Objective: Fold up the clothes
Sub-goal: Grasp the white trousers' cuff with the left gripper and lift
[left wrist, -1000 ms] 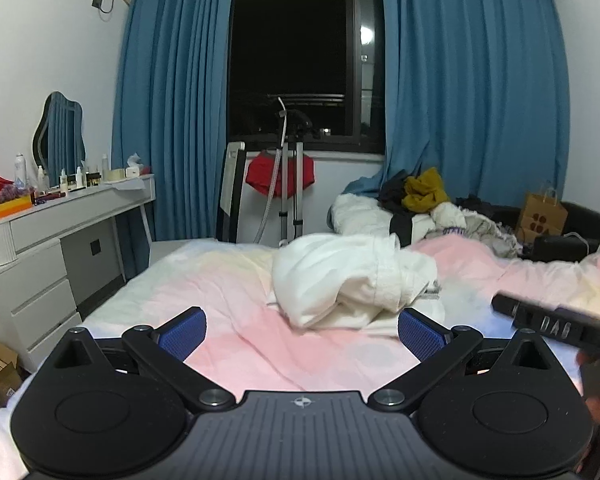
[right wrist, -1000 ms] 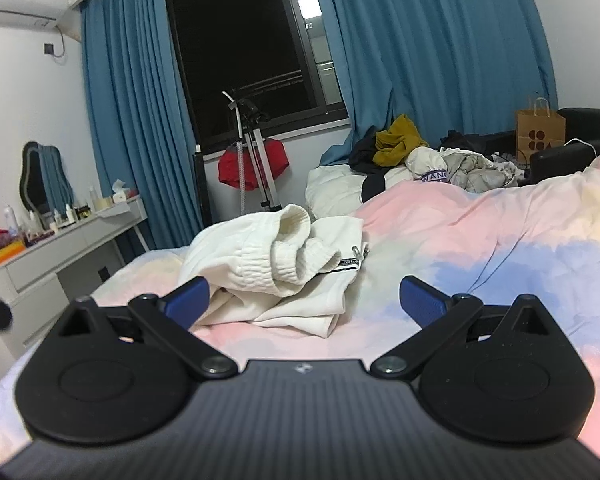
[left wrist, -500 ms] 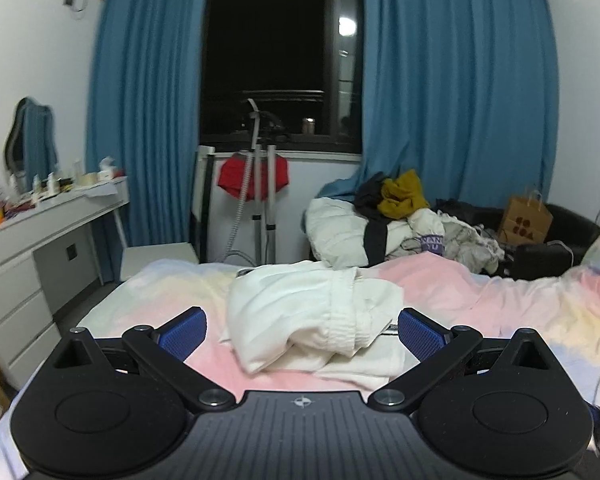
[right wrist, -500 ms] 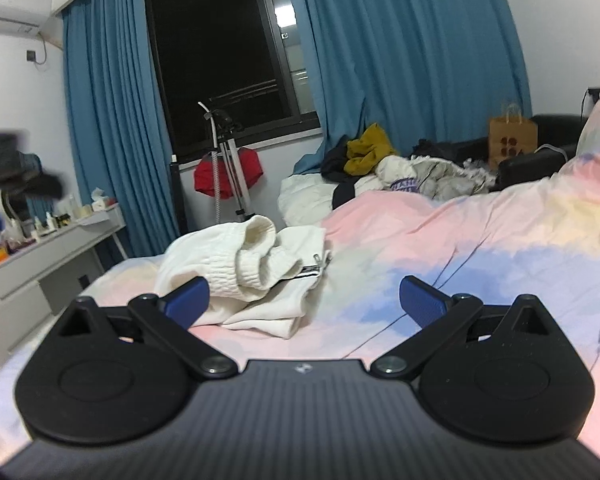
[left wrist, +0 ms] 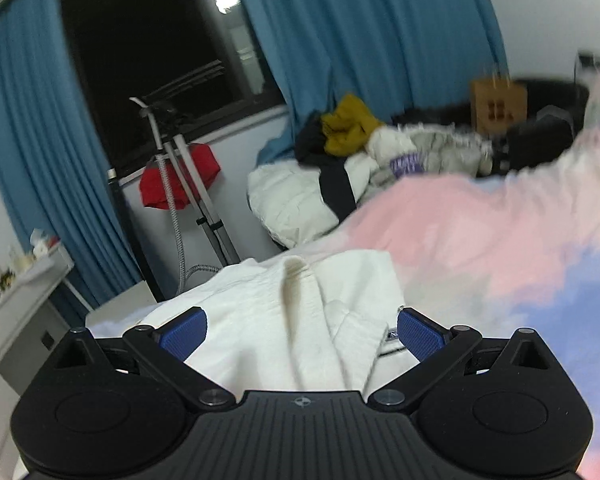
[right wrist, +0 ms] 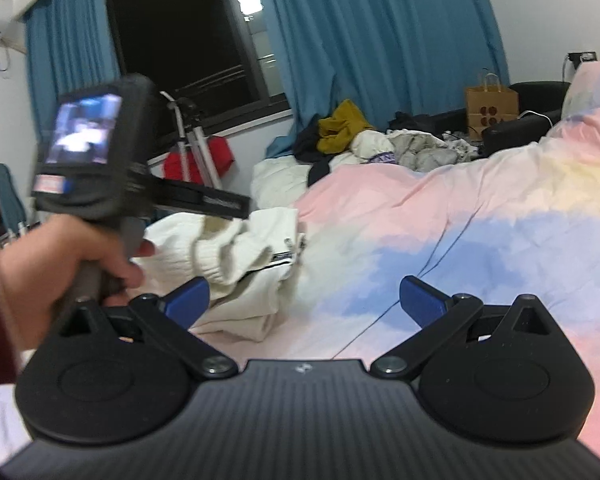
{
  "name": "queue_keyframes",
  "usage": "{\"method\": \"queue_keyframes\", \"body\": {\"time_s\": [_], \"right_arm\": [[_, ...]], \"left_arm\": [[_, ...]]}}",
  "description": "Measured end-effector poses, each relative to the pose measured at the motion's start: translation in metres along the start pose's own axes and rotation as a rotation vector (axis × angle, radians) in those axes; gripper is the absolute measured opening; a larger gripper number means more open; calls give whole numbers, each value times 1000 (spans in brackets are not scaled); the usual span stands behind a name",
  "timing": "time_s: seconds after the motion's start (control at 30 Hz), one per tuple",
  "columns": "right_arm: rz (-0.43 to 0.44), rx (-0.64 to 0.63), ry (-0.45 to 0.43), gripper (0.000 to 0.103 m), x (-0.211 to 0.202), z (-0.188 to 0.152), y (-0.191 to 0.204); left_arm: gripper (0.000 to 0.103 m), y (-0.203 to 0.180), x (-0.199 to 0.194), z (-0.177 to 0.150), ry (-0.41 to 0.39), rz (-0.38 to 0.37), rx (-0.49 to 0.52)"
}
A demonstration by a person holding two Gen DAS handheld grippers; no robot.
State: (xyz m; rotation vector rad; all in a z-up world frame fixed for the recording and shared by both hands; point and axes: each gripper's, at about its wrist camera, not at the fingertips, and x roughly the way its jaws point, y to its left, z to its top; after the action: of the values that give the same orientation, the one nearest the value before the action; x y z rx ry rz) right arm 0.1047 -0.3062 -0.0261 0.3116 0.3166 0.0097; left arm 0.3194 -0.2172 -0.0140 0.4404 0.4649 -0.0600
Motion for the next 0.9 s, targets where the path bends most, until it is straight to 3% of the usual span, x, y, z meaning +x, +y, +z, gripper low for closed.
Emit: {"method": "queue_keyframes", "body": {"time_s": [0.1, 0.23, 0.4, 0.43, 0.47, 0.53, 0.57, 0.73, 0.9], "right_arm": [[-8, 16, 22, 103, 23, -6, -5], [8, 18, 52, 103, 39, -15, -7], [39, -12, 48, 103, 45, -23, -2], [44, -16, 49, 103, 45, -24, 0], [49, -20, 48, 103, 45, -24, 1], [57, -31, 32, 103, 42, -25, 3], [60, -38, 18, 103, 40, -24, 4], [86, -48, -3, 103, 31, -22, 8], [135, -3, -4, 103, 19, -16, 9]], "left_arm": [[101, -15, 46, -2, 38, 81, 46], [98, -21, 85, -13, 103, 133, 80], [55, -10, 88, -13, 96, 163, 38], [39, -5, 84, -12, 96, 165, 28], [38, -1, 80, -10, 95, 167, 19], [31, 14, 57, -6, 70, 169, -8], [8, 22, 43, -3, 53, 169, -20], [8, 72, -54, -3, -50, 138, -99], [7, 135, -167, -31, -122, 94, -216]]}}
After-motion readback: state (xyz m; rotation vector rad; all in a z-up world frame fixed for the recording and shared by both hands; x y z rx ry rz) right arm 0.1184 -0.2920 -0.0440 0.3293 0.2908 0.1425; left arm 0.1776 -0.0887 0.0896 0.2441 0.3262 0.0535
